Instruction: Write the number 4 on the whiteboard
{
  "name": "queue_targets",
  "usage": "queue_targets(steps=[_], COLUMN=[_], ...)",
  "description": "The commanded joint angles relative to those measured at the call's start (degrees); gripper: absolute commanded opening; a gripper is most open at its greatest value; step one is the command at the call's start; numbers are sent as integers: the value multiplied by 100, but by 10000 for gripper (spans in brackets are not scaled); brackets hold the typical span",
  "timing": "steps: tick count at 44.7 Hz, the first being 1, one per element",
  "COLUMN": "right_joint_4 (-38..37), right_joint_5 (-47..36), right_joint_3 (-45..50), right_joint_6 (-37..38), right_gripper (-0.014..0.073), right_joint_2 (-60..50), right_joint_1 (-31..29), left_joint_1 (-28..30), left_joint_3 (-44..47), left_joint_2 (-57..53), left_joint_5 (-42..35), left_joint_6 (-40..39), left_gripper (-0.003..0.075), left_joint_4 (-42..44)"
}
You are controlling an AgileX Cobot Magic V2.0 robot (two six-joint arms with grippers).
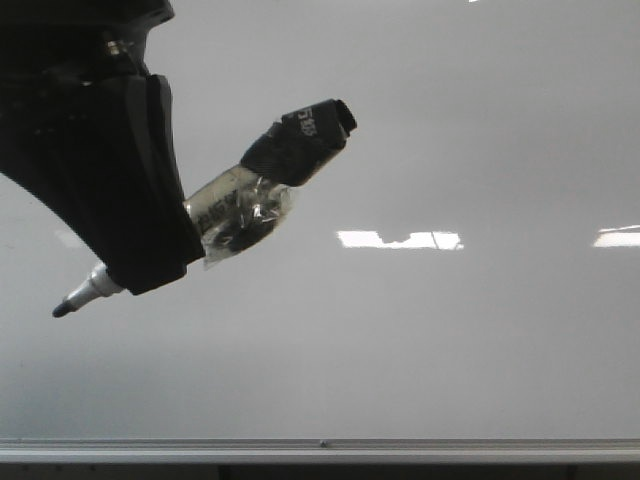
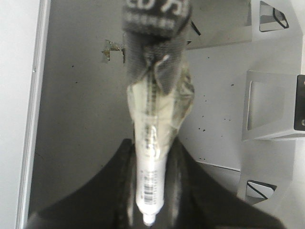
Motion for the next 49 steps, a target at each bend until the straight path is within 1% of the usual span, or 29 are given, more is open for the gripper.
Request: queue_targets(steps=[1,6,13,21,27,38,41,43,44,45,49], right_joint_4=[970,1395,1716,1736,1736,1736,1736,1736,1736,1736,1731], right_joint_5=[488,892,933,905,779,797,828,829,834,847,905], right_joint_3=[-489,-836,-1193,-1483,-1597,-1692,-1692,-1692,-1692,-1692,-1692], right_joint_6=[-1018,-1487,-2000,-2116,-2210,-2219,-2219,-2219,-2219,-2219,-2219], right_gripper=[558,560,560,560,560,549,485,392,360,293,83], right_joint_2=[647,1403,2133,2833,3190,3530,3551,3551,3551,3551,3551], right_joint_1=[200,289,568,1052,1296,1416,1416,1416,1416,1416,1411], left_joint_1=[-40,-40,-40,-40,-40,-40,-40,-40,-40,-40,-40], left_joint_3=[-188,-188,-188,-188,-188,-191,-191,-191,-202,-202,-205], left_joint_2=[-229,-229,-229,-229,-229,-229,-229,-229,-229,-229,-229], left_joint_5=[267,267,267,267,267,267,267,247,247,247,235], left_joint_6=[29,29,54,74,164,177,186,186,209,221,328], left_gripper=[-20,-20,-20,-20,-20,-20,-20,-20,-20,-20,-20], left_joint_4=[-246,-246,-256,-256,-310,-418,-422,-461,-486,-509,-578])
